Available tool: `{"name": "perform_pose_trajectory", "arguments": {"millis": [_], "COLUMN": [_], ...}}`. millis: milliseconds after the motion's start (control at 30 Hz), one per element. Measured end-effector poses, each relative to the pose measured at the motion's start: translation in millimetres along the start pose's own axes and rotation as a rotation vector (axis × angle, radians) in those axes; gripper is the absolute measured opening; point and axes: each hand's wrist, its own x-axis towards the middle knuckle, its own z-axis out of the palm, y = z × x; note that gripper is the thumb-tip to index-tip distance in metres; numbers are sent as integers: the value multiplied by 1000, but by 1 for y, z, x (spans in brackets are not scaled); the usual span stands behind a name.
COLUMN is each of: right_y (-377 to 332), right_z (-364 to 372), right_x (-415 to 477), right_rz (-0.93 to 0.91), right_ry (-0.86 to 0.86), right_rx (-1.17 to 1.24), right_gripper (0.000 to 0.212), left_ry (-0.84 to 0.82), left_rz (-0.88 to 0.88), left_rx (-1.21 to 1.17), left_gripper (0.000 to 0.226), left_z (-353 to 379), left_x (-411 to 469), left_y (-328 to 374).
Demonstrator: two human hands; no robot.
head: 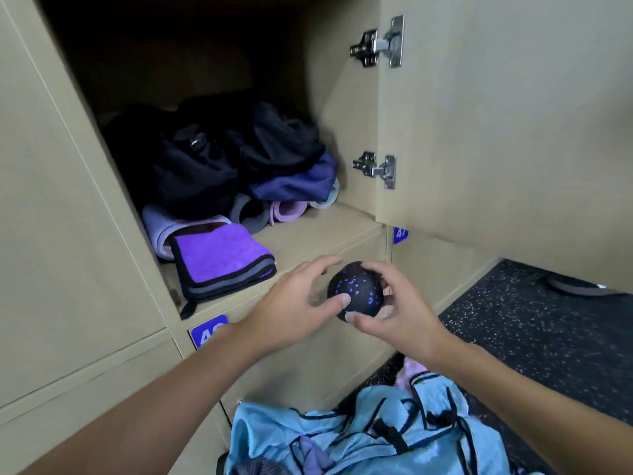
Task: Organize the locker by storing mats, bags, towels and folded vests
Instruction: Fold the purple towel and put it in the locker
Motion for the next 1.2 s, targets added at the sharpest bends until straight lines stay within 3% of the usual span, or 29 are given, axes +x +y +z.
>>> {"name": "perform_pose_trajectory", "arguments": {"millis": [167, 333, 467, 567, 667, 767, 867, 1067, 1200], "right_y": [-52, -73, -55, -32, -12, 8, 20, 31, 33], "right_z": [-31, -36, -26, -19, -9, 9, 22, 22, 19], "right_x": [32, 70, 107, 131, 155, 175, 185, 196, 197], "right_rz": [-155, -228, -110, 28, 134, 186, 84, 35, 17], "right_ry": [62, 29, -34, -112, -196, -209, -197, -154, -145], "right_rx": [99, 137, 98, 28, -111, -348, -674, -672, -656], "right_gripper": [72, 80, 94, 84, 85, 93, 82, 89, 88], "left_ry": [5, 188, 326, 436, 531, 516, 491, 466, 311], "left_rz": [38, 65, 115, 165, 193, 167, 124, -20, -137], "left_rx": [-281, -194, -127, -148, 42, 135, 190, 450, 653], "left_gripper": [55, 56, 56, 51, 54, 55, 56, 57, 59], "left_z": [-44, -82, -102, -121, -141, -149, -152, -149, -146], "left_x": [31, 59, 80, 105, 140, 176, 212, 277, 302], "left_y": [50, 65, 70, 76, 76, 69, 56, 36, 20]}}
